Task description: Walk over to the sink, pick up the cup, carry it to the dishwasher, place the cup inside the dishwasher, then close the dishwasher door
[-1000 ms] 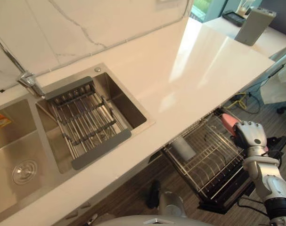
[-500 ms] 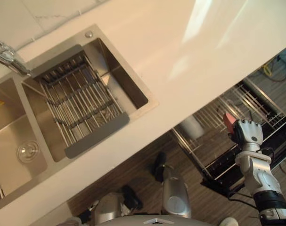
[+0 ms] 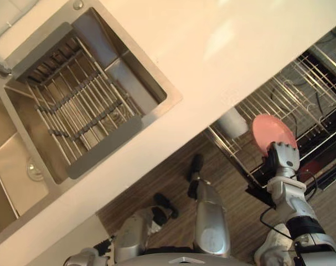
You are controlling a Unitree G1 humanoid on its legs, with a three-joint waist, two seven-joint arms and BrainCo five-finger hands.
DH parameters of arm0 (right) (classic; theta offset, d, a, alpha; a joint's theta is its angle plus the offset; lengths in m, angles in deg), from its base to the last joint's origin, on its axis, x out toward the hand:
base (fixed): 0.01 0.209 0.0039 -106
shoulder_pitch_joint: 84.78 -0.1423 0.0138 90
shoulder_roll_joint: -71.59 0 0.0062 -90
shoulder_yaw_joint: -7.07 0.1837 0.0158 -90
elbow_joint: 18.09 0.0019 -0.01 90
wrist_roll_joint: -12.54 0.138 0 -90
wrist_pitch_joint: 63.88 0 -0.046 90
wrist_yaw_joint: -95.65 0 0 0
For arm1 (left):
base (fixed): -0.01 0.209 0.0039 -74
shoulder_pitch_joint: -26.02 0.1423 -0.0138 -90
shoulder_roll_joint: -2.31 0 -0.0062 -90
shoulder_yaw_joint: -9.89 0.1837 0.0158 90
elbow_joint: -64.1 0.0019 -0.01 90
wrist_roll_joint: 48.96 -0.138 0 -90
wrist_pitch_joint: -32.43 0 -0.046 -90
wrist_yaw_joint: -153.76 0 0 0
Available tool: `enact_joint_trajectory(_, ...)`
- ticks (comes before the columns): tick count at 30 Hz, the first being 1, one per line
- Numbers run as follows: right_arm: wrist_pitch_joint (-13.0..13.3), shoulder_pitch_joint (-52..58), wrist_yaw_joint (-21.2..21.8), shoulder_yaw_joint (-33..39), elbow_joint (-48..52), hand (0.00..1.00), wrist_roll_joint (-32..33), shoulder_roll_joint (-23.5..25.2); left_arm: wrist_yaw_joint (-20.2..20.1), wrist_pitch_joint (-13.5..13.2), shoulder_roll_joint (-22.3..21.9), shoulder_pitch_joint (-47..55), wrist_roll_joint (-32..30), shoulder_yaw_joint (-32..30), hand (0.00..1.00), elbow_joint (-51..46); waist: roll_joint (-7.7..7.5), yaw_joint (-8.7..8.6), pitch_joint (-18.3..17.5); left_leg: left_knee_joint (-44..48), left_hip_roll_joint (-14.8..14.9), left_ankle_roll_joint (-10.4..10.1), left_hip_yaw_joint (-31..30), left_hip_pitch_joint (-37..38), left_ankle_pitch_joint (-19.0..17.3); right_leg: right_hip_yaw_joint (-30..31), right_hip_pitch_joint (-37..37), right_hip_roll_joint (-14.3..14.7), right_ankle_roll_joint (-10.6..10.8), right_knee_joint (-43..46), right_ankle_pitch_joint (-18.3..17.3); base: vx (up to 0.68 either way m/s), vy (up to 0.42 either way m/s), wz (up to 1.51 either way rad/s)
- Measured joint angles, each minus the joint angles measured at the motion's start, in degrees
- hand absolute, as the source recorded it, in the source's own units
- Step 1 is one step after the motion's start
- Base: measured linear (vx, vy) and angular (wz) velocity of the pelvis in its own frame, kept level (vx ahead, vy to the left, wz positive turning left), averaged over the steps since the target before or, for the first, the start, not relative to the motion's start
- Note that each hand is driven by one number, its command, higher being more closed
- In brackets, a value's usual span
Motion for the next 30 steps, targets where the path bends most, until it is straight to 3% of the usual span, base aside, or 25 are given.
enact_joint_trajectory(2, -0.51, -1.91, -2.68, -0.04, -1.86, 1.0, 1.17, -0.21, -0.52, -0.25, -0.01, -0.34, 0.49, 0.07, 0.0, 0.04, 0.4, 0.06, 0.66, 0.0, -0.22, 0.11, -0.11, -0.56, -0.04, 0.04, -0.17, 0.08, -0.07, -1.09, 0.85, -0.07, -0.011, -0.03)
enact_joint_trajectory(3, -1.25, -3.17, -3.89, 0.0, -2.71, 0.0, 1.68, -0.64, -0.55, -0.46, 0.0, -0.45, 0.59, 0.07, 0.0, 0.05, 0.45, 0.3, 0.64, -0.06, -0.46, 0.17, -0.13, -1.4, -0.08, 0.22, -1.01, 0.05, 0.11, -1.5, 1.02, -0.08, -0.008, -0.04)
enact_joint_trajectory(5, -1.69, -5.08, -5.34, 0.26, -4.62, 0.0, 3.28, -0.85, -0.59, -0.53, -0.01, -0.46, 0.96, 0.09, 0.0, 0.09, 0.5, 0.47, 0.64, -0.09, -0.63, 0.16, -0.14, -2.48, -0.09, 0.17, -1.88, 0.0, 0.24, -2.06, 1.38, -0.06, -0.015, 0.02)
enact_joint_trajectory(10, -1.09, -6.67, -7.75, 1.99, -9.42, 0.0, 9.14, -2.79, -1.03, -0.82, -0.55, -0.46, 2.05, 0.64, 0.0, 1.35, 2.35, 1.3, 1.07, -0.12, -0.64, 0.08, -1.69, -3.32, -0.04, -0.98, -1.71, -0.27, -0.45, -2.94, 1.15, -0.01, -0.015, 0.11)
enact_joint_trajectory(18, -1.04, -5.9, -9.01, 3.78, -10.81, 0.0, 17.69, -2.62, -0.58, -1.62, -1.2, -0.44, 1.9, 0.59, 0.0, 1.85, 2.59, 0.98, 0.97, -0.26, -1.4, -0.4, -2.76, -1.97, 1.34, -1.64, -0.48, -1.65, 0.41, -1.34, 0.39, 0.03, 0.005, 0.08)
enact_joint_trajectory(19, -0.04, -5.61, -9.1, 4.76, -10.53, 0.0, 20.57, -2.58, -0.44, -1.68, -1.35, -0.42, 1.81, 0.55, 0.0, 1.85, 2.67, 0.9, 0.97, -0.49, -1.59, -0.54, -3.22, -1.06, 1.42, -1.72, 0.25, -1.94, 0.65, -0.83, -0.04, 0.02, 0.006, 0.04)
enact_joint_trajectory(23, 4.04, -0.29, -8.2, 12.92, 3.35, 0.0, 29.23, 1.58, -0.01, -1.57, -2.02, -0.2, -0.68, -0.2, 0.0, 1.75, 2.64, -0.02, 0.94, -3.57, -2.94, 0.08, -3.67, 3.02, 2.21, -1.82, 2.56, -2.96, 1.31, 1.26, -1.16, 0.0, 0.004, 0.04)
enact_joint_trajectory(26, 5.43, 5.71, -6.47, 16.54, 14.01, 0.0, 30.79, 6.12, 0.68, -0.84, -2.6, 0.12, -2.64, -1.3, 0.0, 1.76, 2.41, -0.72, 0.13, -4.98, -3.29, 0.33, -4.61, 5.26, 2.4, -2.8, 4.38, -3.5, 1.74, 2.0, -2.15, 0.01, -0.02, 0.15)
enact_joint_trajectory(28, 5.67, 8.95, -4.57, 18.68, 18.96, 0.0, 31.38, 9.64, 0.68, 0.48, -2.88, 1.08, -4.19, -2.51, 0.0, 1.83, 1.72, -1.17, -2.53, -6.83, -3.42, 0.47, -4.77, 5.95, 2.49, -3.71, 4.73, -3.39, 1.73, 1.9, -2.48, 0.02, -0.034, 0.12)
enact_joint_trajectory(30, 6.34, 11.99, -3.24, 21.68, 24.49, 0.0, 31.39, 13.39, 0.62, 2.52, -2.81, 1.67, -6.0, -4.69, 0.0, 2.32, -0.06, -1.89, -4.44, -8.66, -2.89, 0.23, -4.76, 8.72, 2.79, -4.82, 7.51, -2.33, 1.44, 0.8, -2.82, 0.04, -0.046, 0.04)
